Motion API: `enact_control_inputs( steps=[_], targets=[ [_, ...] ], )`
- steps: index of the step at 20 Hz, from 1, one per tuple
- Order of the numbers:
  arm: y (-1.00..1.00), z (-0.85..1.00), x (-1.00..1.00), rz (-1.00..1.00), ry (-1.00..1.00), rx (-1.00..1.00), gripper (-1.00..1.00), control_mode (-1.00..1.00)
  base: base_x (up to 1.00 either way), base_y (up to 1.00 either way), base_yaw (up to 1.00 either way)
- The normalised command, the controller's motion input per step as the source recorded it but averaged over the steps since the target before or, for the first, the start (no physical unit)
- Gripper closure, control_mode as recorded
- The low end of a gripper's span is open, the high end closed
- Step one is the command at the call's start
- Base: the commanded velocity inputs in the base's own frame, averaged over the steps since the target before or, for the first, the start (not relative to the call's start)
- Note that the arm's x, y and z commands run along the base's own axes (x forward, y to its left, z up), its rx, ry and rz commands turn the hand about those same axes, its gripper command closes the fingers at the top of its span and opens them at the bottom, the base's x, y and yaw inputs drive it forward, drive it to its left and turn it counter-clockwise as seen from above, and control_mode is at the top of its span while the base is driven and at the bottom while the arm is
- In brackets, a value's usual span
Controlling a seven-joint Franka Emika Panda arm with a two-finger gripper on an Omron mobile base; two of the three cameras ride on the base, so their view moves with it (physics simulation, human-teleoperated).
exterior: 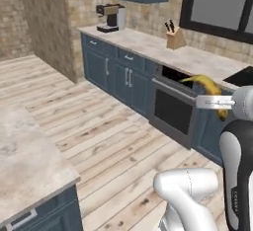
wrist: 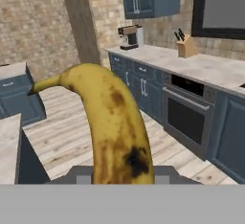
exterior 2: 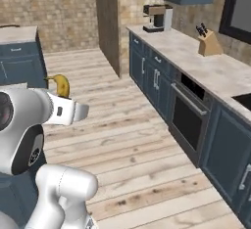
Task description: Retrieve the banana and peach from the fridge and place them into the bowl on the dining table.
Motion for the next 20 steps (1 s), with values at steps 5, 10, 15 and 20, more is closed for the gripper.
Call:
enact_control_inputs(
  steps=[5,10,15,20],
  targets=[
    [0.0,0.0,0.0,0.0,0.0,0.0,1.0,1.0,1.0,-0.2,0.45],
    [0.0,0.0,0.0,0.0,0.0,0.0,1.0,1.0,1.0,-0.49,0.22],
    [0.0,0.0,0.0,0.0,0.0,0.0,1.0,1.0,1.0,-0.51,0.2],
    [0.0,0.0,0.0,0.0,0.0,0.0,1.0,1.0,1.0,-0.05,0.25]
  ],
)
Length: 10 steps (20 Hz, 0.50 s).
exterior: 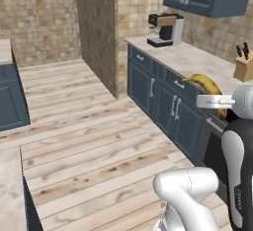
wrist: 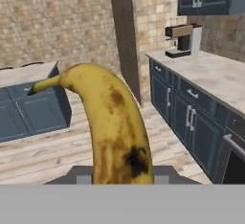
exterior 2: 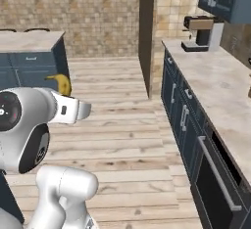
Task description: Retrieve the banana and peach from the fridge and place them into the bowl on the dining table.
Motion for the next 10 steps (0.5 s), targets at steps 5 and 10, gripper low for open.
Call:
enact_control_inputs(
  steps=[5,10],
  targets=[
    [0.0,0.0,0.0,0.0,0.0,0.0,1.0,1.0,1.0,0.01,0.25],
    [0.0,0.0,0.0,0.0,0.0,0.0,1.0,1.0,1.0,0.06,0.1]
  ],
)
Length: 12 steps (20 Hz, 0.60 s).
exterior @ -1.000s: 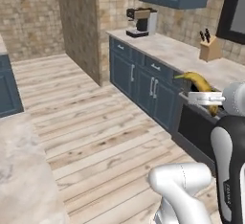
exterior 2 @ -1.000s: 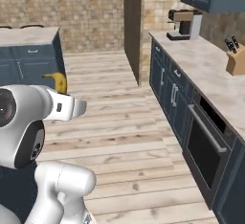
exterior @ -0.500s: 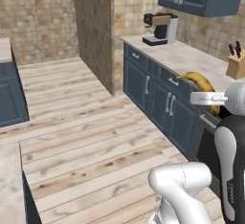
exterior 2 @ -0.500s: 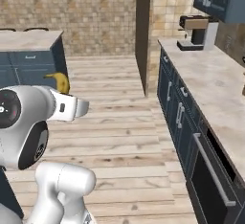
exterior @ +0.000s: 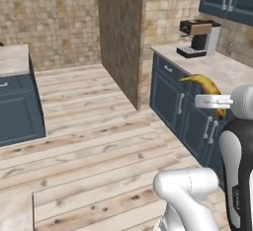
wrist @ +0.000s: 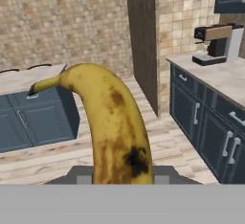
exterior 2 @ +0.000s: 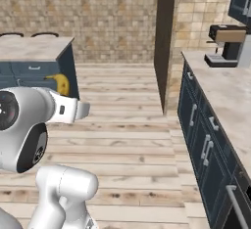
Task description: Retrieve the banana and peach from the fridge and place them into the bowl on the dining table.
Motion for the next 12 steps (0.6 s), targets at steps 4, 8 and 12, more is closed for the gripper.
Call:
enact_control_inputs(
  steps=[4,8,12],
  targets=[
    [0.0,0.0,0.0,0.0,0.0,0.0,1.0,1.0,1.0,0.0,0.09],
    [0.0,0.0,0.0,0.0,0.0,0.0,1.0,1.0,1.0,0.0,0.13],
    [0.0,0.0,0.0,0.0,0.0,0.0,1.0,1.0,1.0,0.0,0.28]
  ],
)
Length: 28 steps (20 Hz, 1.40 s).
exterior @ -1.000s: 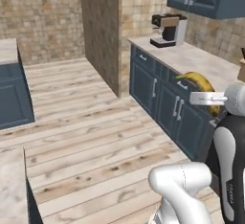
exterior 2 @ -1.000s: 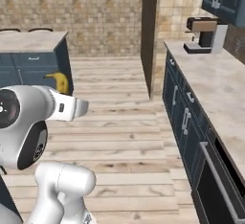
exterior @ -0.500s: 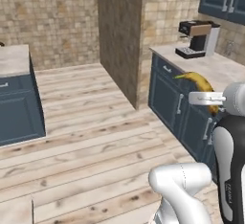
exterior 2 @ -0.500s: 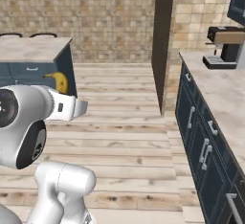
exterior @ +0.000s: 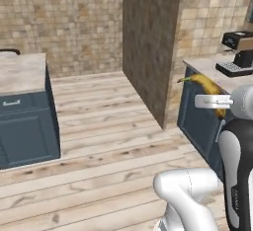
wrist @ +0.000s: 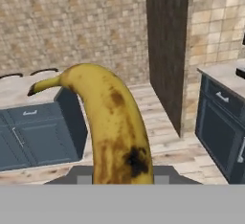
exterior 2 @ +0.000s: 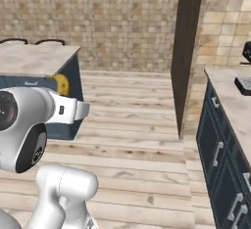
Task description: Retrieve the banana and peach from the fridge and place them into the bowl on the dining table.
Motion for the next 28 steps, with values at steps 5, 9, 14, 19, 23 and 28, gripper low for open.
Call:
enact_control_inputs(
  steps=[5,9,14,19,23,28],
  targets=[
    [0.0,0.0,0.0,0.0,0.0,0.0,1.0,1.0,1.0,0.0,0.3],
    [0.0,0.0,0.0,0.0,0.0,0.0,1.0,1.0,1.0,-0.01,0.3],
    [0.0,0.0,0.0,0.0,0.0,0.0,1.0,1.0,1.0,-0.18,0.28],
    [0.0,0.0,0.0,0.0,0.0,0.0,1.0,1.0,1.0,-0.36,0.2],
    [0.0,0.0,0.0,0.0,0.0,0.0,1.0,1.0,1.0,-0.59,0.06],
    [0.0,0.0,0.0,0.0,0.0,0.0,1.0,1.0,1.0,-0.39,0.0]
  ],
)
